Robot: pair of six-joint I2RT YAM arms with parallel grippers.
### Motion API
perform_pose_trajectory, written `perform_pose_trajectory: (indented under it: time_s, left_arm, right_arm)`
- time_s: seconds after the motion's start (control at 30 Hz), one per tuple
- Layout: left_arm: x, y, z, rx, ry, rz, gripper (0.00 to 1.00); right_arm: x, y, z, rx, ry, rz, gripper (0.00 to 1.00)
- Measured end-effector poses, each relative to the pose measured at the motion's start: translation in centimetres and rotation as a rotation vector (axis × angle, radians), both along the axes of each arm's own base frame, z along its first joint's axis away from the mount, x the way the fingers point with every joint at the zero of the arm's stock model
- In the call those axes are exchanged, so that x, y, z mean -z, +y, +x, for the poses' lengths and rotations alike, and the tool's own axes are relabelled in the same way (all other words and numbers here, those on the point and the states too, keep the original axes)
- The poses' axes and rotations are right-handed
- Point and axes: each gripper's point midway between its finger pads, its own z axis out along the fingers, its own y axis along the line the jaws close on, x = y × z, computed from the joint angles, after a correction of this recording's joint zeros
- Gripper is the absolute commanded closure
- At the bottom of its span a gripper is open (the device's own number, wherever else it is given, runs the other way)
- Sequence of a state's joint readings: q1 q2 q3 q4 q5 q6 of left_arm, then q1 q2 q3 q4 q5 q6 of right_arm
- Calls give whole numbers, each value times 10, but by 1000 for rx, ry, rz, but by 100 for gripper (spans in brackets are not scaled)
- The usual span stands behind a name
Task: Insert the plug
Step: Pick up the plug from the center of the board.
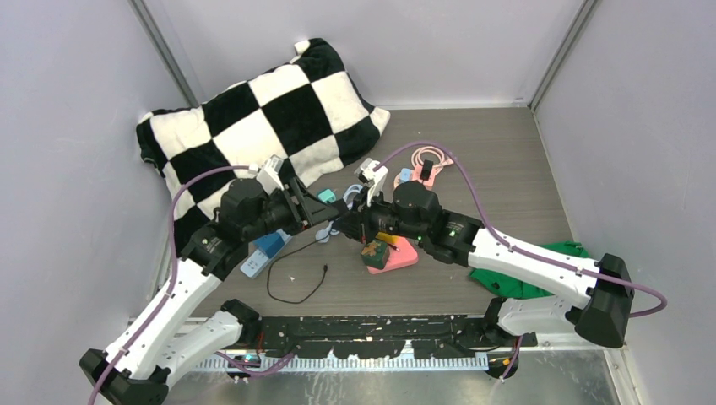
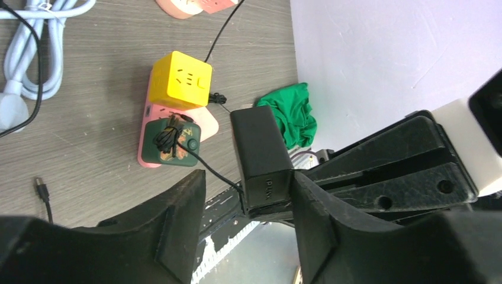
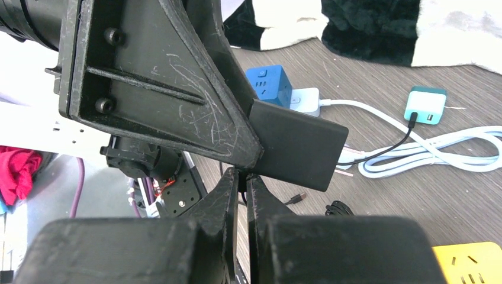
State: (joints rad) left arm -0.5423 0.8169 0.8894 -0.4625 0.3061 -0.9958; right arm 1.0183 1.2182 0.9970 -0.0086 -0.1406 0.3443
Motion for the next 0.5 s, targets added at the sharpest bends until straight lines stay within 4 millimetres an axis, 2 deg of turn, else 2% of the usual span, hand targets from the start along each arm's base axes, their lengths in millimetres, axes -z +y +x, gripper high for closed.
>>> perform_pose_trajectory:
  time_s: [0.2, 0.27, 0.33, 0.43, 0.5]
  left_arm:
    - [-6, -2, 0, 1, -23, -24, 56]
    - [-4, -2, 1, -1, -20, -24, 62]
    - [-1, -3, 2, -1, -13, -24, 72]
    - [6, -3, 2, -3, 1, -15, 96]
    - [10, -3, 3, -7, 9, -12, 100]
  right_arm:
    - [1, 0, 0, 0, 2, -1, 92]
    - [4, 1, 1, 2, 2, -4, 92]
    - [8, 2, 1, 3, 4, -10, 91]
    - [18, 4, 2, 2, 13, -25, 90]
    - [22, 5, 3, 3, 18, -33, 82]
